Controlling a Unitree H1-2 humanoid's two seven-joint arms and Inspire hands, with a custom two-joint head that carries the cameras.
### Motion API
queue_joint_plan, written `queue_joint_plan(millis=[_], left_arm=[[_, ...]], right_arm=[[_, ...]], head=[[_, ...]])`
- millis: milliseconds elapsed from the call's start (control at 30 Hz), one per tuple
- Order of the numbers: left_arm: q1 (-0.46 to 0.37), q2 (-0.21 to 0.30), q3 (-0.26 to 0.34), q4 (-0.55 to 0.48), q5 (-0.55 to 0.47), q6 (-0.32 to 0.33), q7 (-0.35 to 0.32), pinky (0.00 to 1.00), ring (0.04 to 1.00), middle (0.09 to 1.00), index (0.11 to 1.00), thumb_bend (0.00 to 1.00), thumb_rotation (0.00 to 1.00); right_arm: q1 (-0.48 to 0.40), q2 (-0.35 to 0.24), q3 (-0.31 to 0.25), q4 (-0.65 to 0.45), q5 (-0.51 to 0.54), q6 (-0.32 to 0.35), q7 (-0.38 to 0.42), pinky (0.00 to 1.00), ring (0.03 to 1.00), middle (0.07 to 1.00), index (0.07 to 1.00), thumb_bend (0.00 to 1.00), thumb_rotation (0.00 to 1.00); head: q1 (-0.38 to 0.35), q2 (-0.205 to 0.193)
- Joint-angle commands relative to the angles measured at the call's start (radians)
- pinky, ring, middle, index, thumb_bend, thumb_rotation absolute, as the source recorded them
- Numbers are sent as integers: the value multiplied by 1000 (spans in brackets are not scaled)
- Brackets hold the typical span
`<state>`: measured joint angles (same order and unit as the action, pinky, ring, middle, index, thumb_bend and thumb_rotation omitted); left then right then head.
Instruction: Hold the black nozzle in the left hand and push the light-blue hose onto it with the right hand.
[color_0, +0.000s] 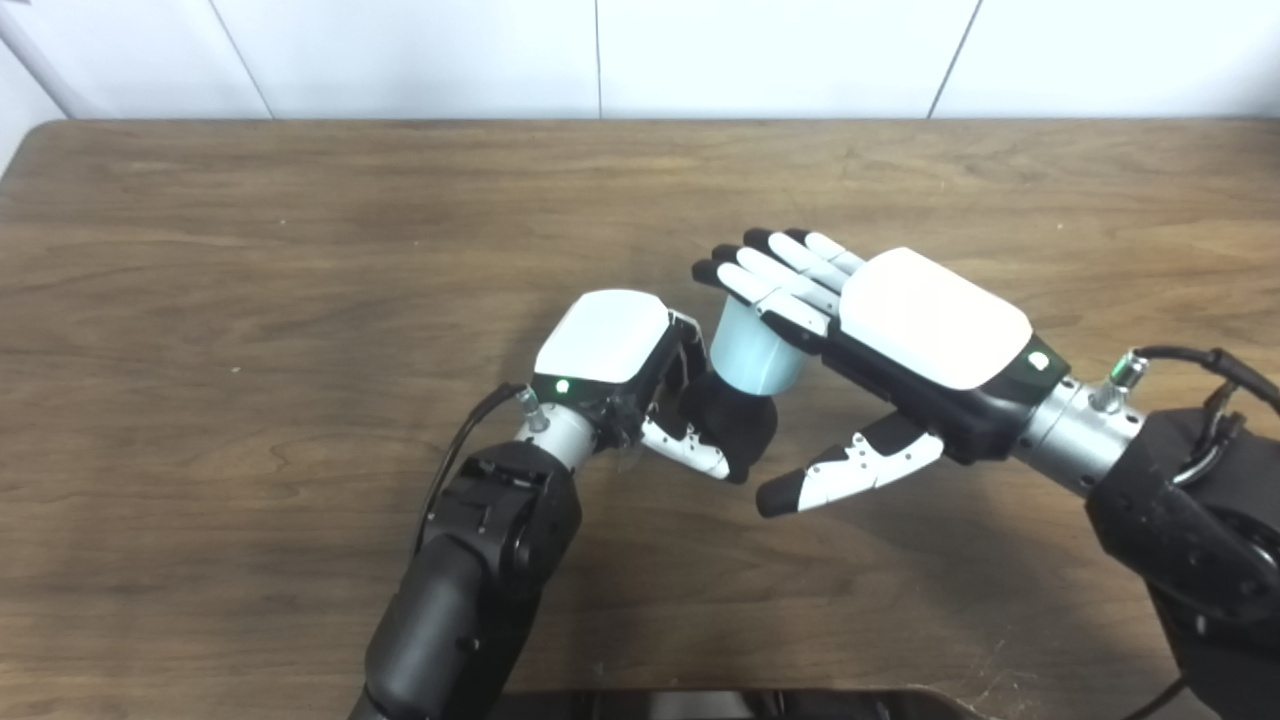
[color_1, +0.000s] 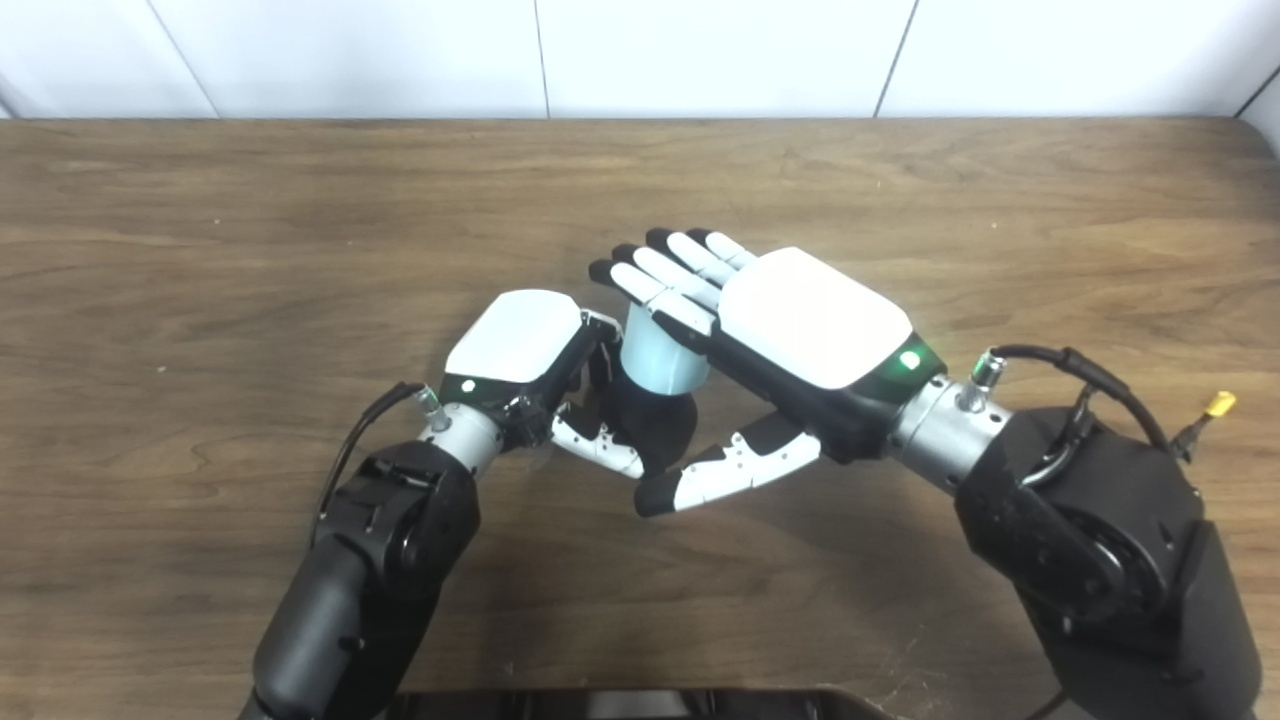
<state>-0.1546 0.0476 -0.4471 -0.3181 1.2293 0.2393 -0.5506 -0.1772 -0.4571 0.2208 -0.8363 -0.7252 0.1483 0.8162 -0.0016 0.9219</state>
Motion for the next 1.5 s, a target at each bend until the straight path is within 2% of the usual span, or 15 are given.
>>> queue_joint_plan(millis=[0,200,433,567,700,1067,1467], left_arm=[[2,6,-6,2,3,-3,0,436,534,528,471,519,0],[-4,11,-13,11,15,-7,4,423,513,513,477,522,0],[-8,10,-15,11,18,-12,0,411,501,492,483,524,0],[-3,4,-9,6,15,-9,5,405,495,476,486,525,0],[-1,-4,-5,2,20,2,-7,400,494,476,485,525,0],[-3,-13,7,-10,14,16,-42,403,498,471,488,525,0],[-3,-19,12,-16,18,13,-53,395,494,464,488,525,0]], right_arm=[[29,-10,19,32,4,-15,15,1000,1000,1000,1000,718,1000],[52,-11,54,60,28,-13,8,986,999,997,987,717,1000],[55,-16,84,66,92,62,44,967,986,986,977,701,1000],[52,-26,101,63,125,91,53,908,952,961,951,721,1000],[41,-43,116,49,151,137,75,889,931,947,937,719,1000],[-14,-114,186,27,154,257,135,857,904,922,910,718,1000],[-36,-163,258,29,131,317,163,883,930,945,927,760,1000]], head=[[1,1],[-3,1],[0,2],[0,7],[-1,9],[0,16],[-1,26]])
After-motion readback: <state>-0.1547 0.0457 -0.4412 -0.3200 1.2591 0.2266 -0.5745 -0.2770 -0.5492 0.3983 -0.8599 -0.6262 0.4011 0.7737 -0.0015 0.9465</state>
